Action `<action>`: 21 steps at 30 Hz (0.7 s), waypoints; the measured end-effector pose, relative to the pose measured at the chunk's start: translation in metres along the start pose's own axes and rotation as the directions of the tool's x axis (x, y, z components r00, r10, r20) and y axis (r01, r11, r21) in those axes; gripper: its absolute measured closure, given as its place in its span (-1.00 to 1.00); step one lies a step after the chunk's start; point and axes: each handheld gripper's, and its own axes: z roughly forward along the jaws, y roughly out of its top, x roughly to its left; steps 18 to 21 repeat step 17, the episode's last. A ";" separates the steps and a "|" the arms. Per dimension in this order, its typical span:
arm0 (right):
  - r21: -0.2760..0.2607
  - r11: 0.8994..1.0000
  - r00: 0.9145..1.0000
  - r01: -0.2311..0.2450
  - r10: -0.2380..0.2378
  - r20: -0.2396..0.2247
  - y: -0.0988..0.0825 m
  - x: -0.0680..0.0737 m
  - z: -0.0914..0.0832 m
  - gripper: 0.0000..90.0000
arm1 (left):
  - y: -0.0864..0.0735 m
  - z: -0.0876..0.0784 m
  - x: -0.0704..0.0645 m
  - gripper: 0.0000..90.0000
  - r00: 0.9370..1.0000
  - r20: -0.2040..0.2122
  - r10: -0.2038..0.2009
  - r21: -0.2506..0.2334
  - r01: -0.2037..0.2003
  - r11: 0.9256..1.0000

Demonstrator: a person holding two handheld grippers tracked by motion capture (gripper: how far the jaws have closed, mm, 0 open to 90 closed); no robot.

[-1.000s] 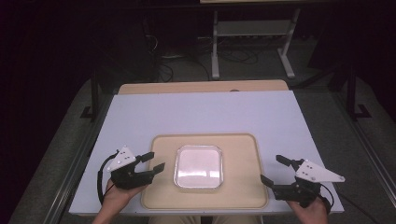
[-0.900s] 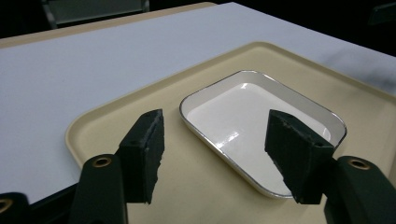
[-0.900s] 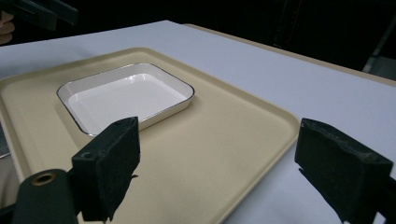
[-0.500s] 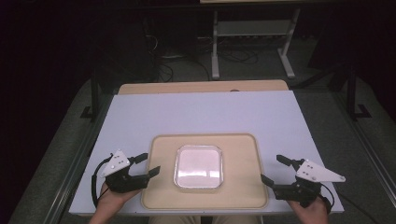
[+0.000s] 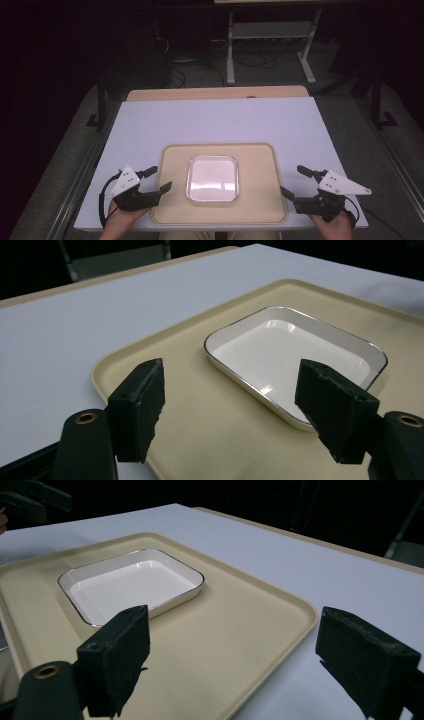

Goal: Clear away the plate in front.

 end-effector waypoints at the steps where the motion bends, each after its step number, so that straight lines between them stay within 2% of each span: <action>1: 0.000 1.000 1.000 0.000 0.000 0.000 0.000 0.000 0.000 -0.70 | 0.000 0.001 -0.001 -0.38 1.000 0.000 0.006 0.001 -0.006 1.000; 14: 0.010 1.000 1.000 0.005 -0.005 -0.017 0.000 0.000 0.002 -0.70 | -0.002 0.002 -0.006 -0.38 0.996 -0.027 0.085 -0.015 -0.085 0.996; 21: 0.009 1.000 1.000 0.010 -0.010 -0.021 0.000 0.000 0.002 -0.70 | -0.002 0.002 -0.006 -0.38 0.996 -0.023 0.088 -0.019 -0.088 0.996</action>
